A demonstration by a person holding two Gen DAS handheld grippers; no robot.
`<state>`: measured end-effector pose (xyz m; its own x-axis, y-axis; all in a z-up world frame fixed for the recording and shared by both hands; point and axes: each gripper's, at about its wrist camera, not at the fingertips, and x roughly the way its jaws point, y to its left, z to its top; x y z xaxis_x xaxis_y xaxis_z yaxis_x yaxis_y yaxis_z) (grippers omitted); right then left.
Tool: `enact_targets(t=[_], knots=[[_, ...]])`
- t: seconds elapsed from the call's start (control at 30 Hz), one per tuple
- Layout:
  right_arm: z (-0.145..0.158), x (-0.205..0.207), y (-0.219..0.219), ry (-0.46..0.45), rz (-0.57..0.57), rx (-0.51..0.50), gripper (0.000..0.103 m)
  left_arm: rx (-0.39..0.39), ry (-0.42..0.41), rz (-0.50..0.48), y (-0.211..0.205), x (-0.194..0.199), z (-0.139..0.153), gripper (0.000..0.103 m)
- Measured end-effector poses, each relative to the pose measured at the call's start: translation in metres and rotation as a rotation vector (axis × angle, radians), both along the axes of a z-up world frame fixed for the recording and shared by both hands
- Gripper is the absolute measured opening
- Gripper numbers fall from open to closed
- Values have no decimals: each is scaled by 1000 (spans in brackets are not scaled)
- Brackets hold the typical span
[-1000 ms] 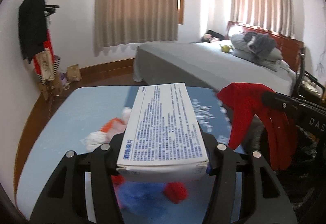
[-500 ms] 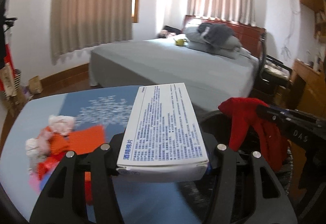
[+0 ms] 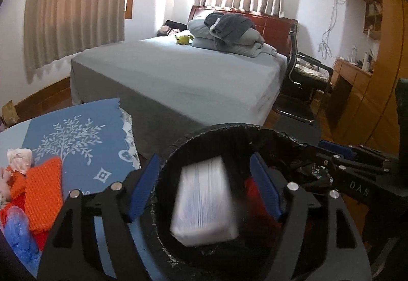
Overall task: Collect trash
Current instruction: 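Carry the tissue box and red cloth over the bin and open both tools, then return the left tool to the pile and grasp the blue plastic bag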
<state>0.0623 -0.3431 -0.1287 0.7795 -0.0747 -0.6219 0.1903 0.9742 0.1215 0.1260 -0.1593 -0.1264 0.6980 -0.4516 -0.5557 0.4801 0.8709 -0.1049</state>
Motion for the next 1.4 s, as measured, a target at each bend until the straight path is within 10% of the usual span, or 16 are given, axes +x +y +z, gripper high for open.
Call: enact_targets(t=[0.3,0.9,1.4], knots=[[14,0,16,-75,-12,-11,95,35,-57,119,47,-11,12,84],[6,44,176,-126,322,27,97,138,-41,559,221,-29,0,85],[-16,57,217,-59,397,-11,97,105,113,602,252,-23,-49,74]])
